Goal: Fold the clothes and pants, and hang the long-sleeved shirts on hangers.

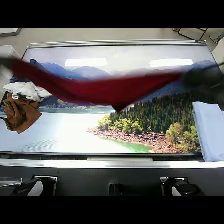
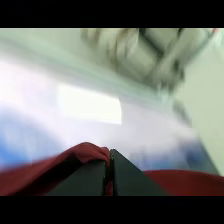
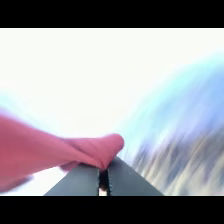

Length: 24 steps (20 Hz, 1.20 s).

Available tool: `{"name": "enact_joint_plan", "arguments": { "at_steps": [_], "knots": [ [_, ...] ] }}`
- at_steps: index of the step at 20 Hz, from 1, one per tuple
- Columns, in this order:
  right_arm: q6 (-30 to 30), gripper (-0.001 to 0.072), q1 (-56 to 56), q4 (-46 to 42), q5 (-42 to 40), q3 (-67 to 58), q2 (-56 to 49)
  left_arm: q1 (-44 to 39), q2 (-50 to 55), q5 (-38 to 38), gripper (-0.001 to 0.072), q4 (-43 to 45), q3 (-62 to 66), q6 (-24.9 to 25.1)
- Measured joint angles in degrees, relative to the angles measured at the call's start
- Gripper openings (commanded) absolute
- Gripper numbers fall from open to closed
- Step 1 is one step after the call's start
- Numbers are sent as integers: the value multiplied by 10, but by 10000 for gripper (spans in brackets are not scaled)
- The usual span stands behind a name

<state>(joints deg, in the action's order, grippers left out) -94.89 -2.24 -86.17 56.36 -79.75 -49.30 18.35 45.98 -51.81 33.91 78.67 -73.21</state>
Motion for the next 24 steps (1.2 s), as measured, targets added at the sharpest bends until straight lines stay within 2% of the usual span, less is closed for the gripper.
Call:
{"name": "enact_joint_plan", "arguments": {
  "at_steps": [3, 4, 7, 11, 13, 15, 18, 21, 23, 24],
  "knots": [
    [-9, 40, 0, -78, 24, -92, 46, 25, -48, 14, 27, 26, 94, -5],
    [-12, 40, 0, -93, 42, -107, 57, 30, -63, 17, 27, 55, 111, -21],
    [-12, 40, 0, -147, 125, -131, 77, 38, -92, 12, 27, 145, 137, -77],
    [-12, 41, 0, -181, 275, -115, 67, 41, -90, -20, 27, 211, 135, -110],
    [-11, 40, 0, -182, 332, -49, 55, 38, -74, -42, 27, 228, 99, -115],
    [-8, 40, 0, -168, 345, 59, 48, 20, -48, -44, 27, 236, 37, -117],
    [-30, 40, 0, -120, 282, 244, 28, -42, 23, 15, 27, 245, -64, -107],
    [-63, 40, 0, -75, 219, 361, -10, -122, 134, 105, 31, 245, -116, -92],
    [-76, 40, 0, -54, 196, 397, -33, -169, 206, 128, 119, 245, -127, -92],
    [-80, 40, 0, -44, 189, 408, -41, -190, 238, 126, 339, 245, -130, -94]
  ]
}}
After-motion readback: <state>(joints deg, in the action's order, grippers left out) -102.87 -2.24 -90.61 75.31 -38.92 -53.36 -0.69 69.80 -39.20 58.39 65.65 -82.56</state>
